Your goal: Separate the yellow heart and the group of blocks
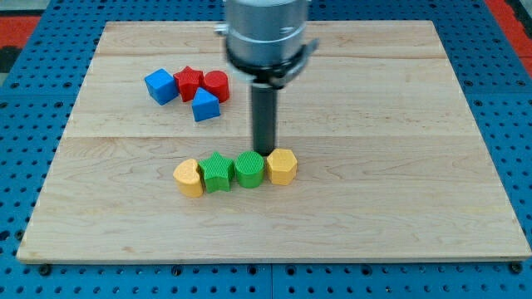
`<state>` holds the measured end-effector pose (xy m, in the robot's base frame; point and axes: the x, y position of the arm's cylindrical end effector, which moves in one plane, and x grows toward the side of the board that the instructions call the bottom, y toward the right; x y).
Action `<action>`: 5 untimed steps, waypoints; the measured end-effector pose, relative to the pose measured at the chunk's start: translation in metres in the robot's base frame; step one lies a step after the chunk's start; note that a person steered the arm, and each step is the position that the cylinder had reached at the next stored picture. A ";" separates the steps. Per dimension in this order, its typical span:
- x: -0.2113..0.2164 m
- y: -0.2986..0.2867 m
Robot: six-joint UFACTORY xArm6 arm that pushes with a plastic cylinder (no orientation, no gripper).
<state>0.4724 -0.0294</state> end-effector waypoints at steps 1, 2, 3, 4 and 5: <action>-0.005 -0.026; 0.009 -0.070; 0.018 -0.085; 0.031 -0.063; 0.033 -0.032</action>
